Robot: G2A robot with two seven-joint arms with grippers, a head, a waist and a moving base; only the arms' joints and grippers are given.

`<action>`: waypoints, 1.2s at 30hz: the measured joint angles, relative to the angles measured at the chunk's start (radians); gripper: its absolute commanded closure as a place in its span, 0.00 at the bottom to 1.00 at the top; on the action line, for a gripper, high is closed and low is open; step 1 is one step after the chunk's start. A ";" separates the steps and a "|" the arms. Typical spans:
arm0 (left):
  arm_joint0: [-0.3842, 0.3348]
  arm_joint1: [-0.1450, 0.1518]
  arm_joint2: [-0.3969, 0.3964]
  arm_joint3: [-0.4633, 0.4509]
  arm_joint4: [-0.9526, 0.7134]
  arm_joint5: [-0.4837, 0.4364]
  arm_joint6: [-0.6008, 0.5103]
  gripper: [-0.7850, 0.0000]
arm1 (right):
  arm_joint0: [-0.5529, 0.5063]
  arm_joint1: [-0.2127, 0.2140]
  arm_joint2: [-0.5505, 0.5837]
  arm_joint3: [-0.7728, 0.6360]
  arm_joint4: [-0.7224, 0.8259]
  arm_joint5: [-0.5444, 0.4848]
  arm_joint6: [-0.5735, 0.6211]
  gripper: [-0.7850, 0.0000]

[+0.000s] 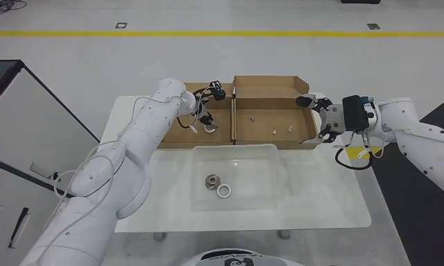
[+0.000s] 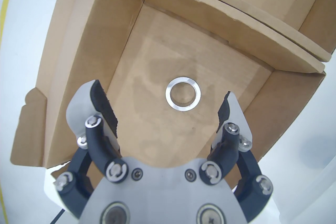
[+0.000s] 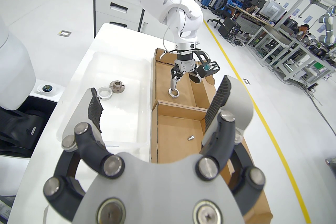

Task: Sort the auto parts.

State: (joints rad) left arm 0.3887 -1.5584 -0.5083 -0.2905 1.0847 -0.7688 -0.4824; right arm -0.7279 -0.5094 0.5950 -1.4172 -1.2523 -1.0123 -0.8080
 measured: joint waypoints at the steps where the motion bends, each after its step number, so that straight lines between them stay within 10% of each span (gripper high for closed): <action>1: 0.000 0.000 0.000 0.000 0.000 0.000 0.000 0.00 | 0.000 0.000 0.000 0.000 0.000 0.000 0.000 0.00; 10: 0.024 0.039 -0.027 -0.097 0.010 -0.038 0.060 0.00 | 0.000 0.000 0.000 0.000 0.000 0.000 0.000 0.00; 19: 0.078 0.128 -0.120 -0.330 -0.063 -0.097 -0.117 0.00 | 0.000 0.000 0.000 0.000 0.000 0.000 0.000 0.00; 29: 0.365 0.290 -0.361 -1.014 -0.210 0.034 -0.589 0.00 | 0.000 0.000 0.000 0.000 0.000 0.000 0.000 0.00; 36: 0.534 0.369 -0.422 -1.383 -0.239 0.148 -0.718 0.00 | 0.000 0.000 0.000 0.000 0.000 0.000 0.000 0.00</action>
State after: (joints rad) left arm 0.9230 -1.1890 -0.9302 -1.6733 0.8453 -0.6205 -1.2001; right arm -0.7279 -0.5094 0.5950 -1.4172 -1.2523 -1.0123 -0.8080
